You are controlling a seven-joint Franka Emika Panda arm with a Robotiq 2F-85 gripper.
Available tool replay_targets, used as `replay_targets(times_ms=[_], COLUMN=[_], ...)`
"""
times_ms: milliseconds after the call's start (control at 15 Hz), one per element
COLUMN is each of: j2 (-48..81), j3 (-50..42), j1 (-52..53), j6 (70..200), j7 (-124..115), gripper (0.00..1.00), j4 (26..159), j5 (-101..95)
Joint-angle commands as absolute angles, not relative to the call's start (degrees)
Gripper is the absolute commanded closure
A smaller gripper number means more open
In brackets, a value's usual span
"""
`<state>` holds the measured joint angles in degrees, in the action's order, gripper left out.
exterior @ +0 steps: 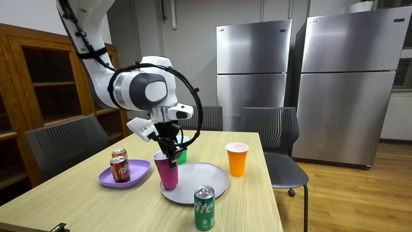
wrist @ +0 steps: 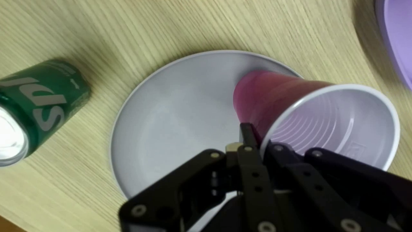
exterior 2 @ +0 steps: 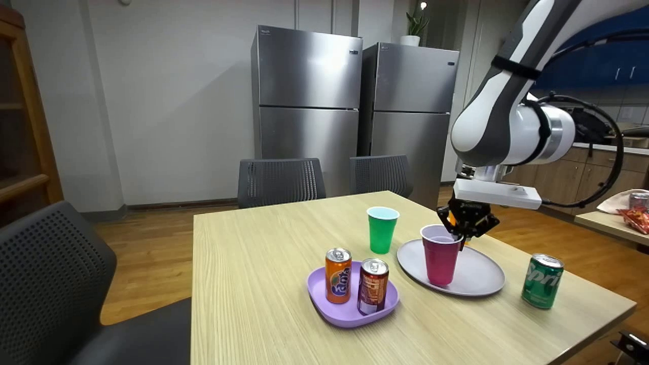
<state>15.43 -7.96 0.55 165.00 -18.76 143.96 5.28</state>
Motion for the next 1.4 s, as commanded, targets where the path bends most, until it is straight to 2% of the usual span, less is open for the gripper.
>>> replay_targets(times_ms=[0, 267, 333, 400, 467, 1000, 1067, 1333], j2=[18.18, 19.49, 19.51, 19.38, 19.05, 14.18, 13.52, 12.84], j3=[-6.53, -6.58, -6.32, -6.23, -6.46, -10.22, -10.37, -9.88], j1=[-1.54, -2.05, -2.39, -2.51, -2.33, -0.11, -0.05, -0.44], j6=[164.47, 164.34, 164.13, 163.94, 163.79, 161.92, 161.9, 162.05], j7=[-16.73, -16.59, -16.27, -16.11, -16.26, -17.95, -17.83, -17.38], gripper=[0.99, 0.99, 0.72, 0.71, 0.66, 0.06, 0.01, 0.0], j4=[140.81, 139.71, 139.62, 139.59, 139.67, 139.37, 139.09, 136.84], j5=[7.9, 8.63, 9.0, 9.1, 8.92, 4.31, 3.69, 2.09])
